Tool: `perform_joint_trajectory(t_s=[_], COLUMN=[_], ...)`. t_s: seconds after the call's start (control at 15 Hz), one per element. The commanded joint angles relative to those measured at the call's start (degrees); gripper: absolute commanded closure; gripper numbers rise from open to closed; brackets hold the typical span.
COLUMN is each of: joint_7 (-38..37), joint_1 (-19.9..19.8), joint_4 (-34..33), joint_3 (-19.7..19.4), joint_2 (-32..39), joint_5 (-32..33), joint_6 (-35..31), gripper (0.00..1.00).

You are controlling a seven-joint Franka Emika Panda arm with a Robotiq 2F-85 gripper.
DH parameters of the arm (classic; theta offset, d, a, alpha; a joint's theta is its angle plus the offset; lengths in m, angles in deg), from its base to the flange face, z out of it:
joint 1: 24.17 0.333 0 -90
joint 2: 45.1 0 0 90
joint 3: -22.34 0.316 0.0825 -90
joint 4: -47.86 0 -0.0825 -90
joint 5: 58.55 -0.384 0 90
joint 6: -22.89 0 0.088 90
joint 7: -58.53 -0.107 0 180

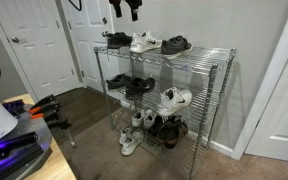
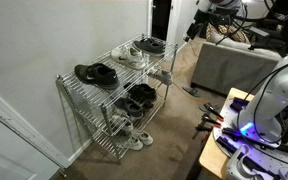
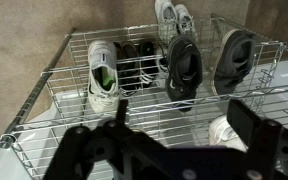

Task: Move the white shoe from the second shelf to the top shelf

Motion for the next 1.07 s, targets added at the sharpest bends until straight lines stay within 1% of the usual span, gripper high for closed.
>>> perform_joint_trajectory(t_s=[0.0, 0.33, 0.4, 0.53, 0.6, 0.73, 0.87, 1.0], joint_7=[0.5, 0.5, -0.2, -1.8, -1.5, -1.2, -0.1, 1.3], joint_1=[-2.1, -2.1, -2.6, -3.6, -3.9, -4.3, -4.2, -3.6], joint_4=[-0.1, -0.1, 1.5, 6.5, 8.5, 11.2, 12.6, 13.0], joint_3=[2.0, 2.0, 2.4, 3.4, 3.4, 2.6, 1.6, 1.2], joint_2=[0.2, 0.2, -0.2, -0.3, 0.7, 4.4, 8.7, 13.1], joint_5=[-0.7, -0.7, -0.2, 0.4, 0.2, -1.1, -2.9, -6.5], joint_6=[0.2, 0.2, -2.1, -11.2, -15.1, -22.5, -28.1, -33.3], gripper=[0.0, 0.0, 0.0, 0.0, 0.0, 0.0, 0.0, 0.0])
